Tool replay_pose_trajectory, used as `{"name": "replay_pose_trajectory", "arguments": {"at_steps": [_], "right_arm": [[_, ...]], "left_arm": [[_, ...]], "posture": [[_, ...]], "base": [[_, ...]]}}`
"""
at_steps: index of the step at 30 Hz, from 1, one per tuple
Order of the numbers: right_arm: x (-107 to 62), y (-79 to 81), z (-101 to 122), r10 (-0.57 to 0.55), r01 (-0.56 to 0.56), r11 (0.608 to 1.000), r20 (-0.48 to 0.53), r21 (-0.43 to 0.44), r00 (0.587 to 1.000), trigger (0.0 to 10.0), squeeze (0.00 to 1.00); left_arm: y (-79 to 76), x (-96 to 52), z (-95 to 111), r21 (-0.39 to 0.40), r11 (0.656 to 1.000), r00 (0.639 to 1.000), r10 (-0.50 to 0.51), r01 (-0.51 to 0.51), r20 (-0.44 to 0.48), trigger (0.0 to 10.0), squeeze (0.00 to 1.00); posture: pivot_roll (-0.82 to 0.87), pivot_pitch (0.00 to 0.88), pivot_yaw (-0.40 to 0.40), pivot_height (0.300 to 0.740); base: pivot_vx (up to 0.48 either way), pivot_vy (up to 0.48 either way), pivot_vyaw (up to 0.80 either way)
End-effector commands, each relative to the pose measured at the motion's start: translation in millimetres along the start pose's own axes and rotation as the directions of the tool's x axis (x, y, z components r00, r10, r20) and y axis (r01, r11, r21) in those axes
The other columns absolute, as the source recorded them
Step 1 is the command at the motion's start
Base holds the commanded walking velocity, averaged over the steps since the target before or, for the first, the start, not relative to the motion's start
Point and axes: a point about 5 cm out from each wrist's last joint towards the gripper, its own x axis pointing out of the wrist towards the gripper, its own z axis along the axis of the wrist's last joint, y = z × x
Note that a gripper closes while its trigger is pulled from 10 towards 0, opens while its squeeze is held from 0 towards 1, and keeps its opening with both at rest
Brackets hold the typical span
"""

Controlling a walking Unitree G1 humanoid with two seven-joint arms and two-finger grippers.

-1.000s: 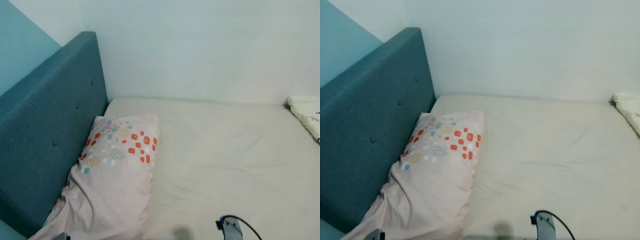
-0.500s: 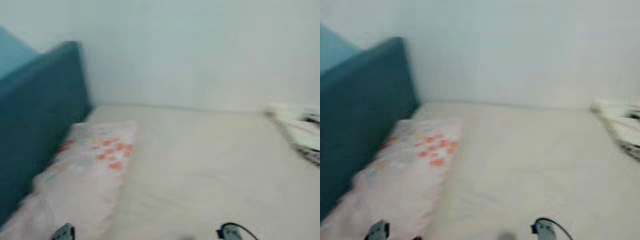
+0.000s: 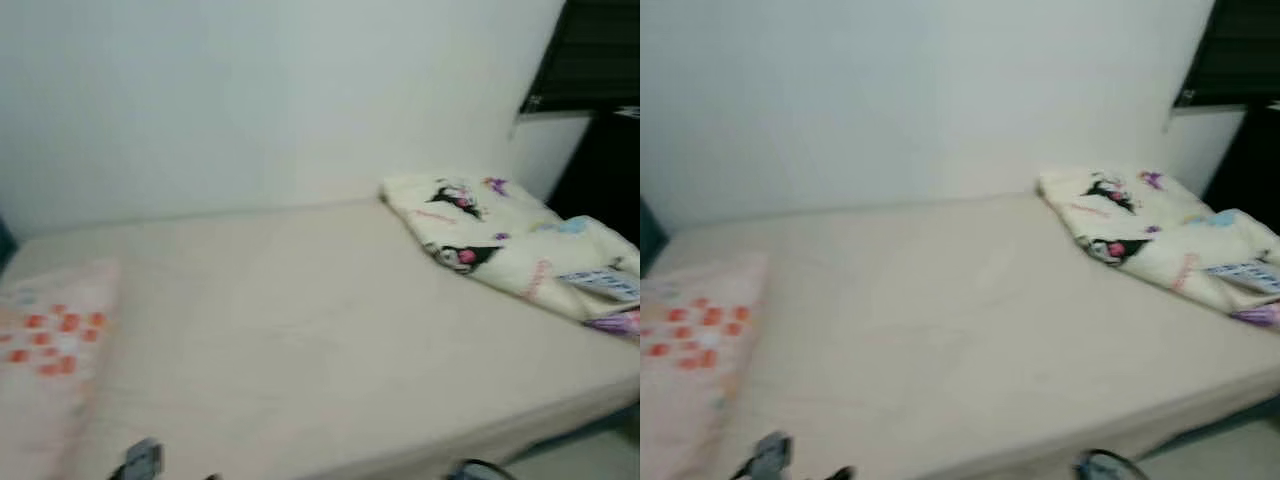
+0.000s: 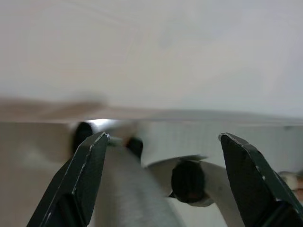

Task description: Clean up the room

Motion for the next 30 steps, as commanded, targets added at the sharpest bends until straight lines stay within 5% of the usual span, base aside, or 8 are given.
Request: {"name": "replay_pose_trajectory", "arguments": {"at_steps": [1,10,23,30], "right_arm": [[0.1,-1.6,3.7,0.005,-0.005,1.0,0.009,-0.006,1.0,10.0,0.0],[0.3,4.2,3.4,0.041,-0.04,0.999,0.023,-0.016,0.999,10.0,0.0],[-0.8,1.3,-2.9,0.042,-0.041,0.999,0.018,-0.031,0.999,10.0,0.0],[-1.1,-1.0,-4.7,0.013,-0.013,1.0,0.019,-0.002,1.0,10.0,0.0]], "left_arm": [[0.0,0.4,1.0,0.004,1.0,1.0,0.004,-0.004,-0.003,10.0,0.0],[-8.4,5.3,5.4,0.015,1.0,1.0,-0.017,0.017,0.002,10.0,0.0],[-17.4,10.7,13.0,-0.004,0.999,0.999,-0.035,0.035,0.028,10.0,0.0],[-19.0,11.1,12.3,0.004,0.999,0.999,-0.046,0.046,0.021,10.0,0.0]], "posture": [[-0.07,0.0,-0.046,0.74],[-0.08,0.0,-0.044,0.74],[-0.08,0.0,-0.049,0.74],[-0.09,0.0,-0.048,0.74]], "base": [[0.0,-0.48,0.0],[0.0,-0.48,0.0],[0.0,-0.48,0.77],[0.0,-0.48,0.0]]}}
